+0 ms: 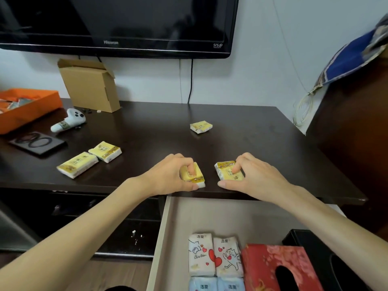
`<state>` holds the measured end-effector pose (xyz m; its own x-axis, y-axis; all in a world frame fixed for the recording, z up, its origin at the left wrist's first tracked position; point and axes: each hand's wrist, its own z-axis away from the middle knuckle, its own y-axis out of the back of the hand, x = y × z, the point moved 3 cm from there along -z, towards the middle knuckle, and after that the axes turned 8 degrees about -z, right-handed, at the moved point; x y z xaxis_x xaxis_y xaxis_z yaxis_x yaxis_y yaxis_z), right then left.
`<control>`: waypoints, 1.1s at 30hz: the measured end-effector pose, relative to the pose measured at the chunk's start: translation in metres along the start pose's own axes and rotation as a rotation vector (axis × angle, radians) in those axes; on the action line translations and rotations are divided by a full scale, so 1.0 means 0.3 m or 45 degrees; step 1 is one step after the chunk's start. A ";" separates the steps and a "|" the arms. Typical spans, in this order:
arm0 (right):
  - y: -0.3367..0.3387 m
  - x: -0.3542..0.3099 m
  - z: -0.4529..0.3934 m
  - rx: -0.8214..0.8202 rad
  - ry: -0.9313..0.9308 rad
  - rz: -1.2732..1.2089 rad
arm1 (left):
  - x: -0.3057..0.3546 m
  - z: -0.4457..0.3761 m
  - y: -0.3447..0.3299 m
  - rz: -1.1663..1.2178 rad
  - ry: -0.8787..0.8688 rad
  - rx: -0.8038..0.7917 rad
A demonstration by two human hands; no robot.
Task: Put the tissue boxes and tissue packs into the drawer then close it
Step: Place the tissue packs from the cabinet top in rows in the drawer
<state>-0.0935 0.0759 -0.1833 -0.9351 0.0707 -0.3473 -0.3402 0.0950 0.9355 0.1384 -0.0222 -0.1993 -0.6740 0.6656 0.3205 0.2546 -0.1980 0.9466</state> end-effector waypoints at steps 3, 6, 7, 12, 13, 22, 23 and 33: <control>0.001 -0.022 -0.010 -0.033 0.017 0.071 | 0.001 0.004 -0.003 0.029 0.031 0.012; 0.024 -0.004 -0.018 -0.189 0.062 -0.170 | 0.000 0.010 -0.008 0.075 0.028 0.032; 0.037 0.004 -0.015 -0.195 0.051 -0.242 | 0.000 0.008 -0.009 0.083 0.032 0.025; 0.045 0.026 -0.016 0.098 -0.076 -0.207 | 0.000 -0.005 -0.018 0.062 0.039 -0.012; 0.033 0.021 -0.016 0.109 -0.113 -0.166 | -0.002 -0.008 -0.021 0.054 0.036 -0.014; -0.013 -0.036 0.031 -0.106 0.084 -0.336 | 0.045 0.039 0.000 0.020 0.041 0.026; 0.002 -0.038 0.056 -0.110 0.127 -0.395 | 0.067 0.067 0.009 0.035 0.026 0.034; -0.106 -0.068 0.539 -0.453 0.387 -0.229 | 0.274 0.557 -0.105 0.078 -0.115 0.012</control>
<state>-0.0475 0.2322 -0.2163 -0.8270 -0.2134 -0.5201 -0.4620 -0.2692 0.8450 0.1909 0.1588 -0.2088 -0.5918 0.7148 0.3725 0.3001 -0.2336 0.9249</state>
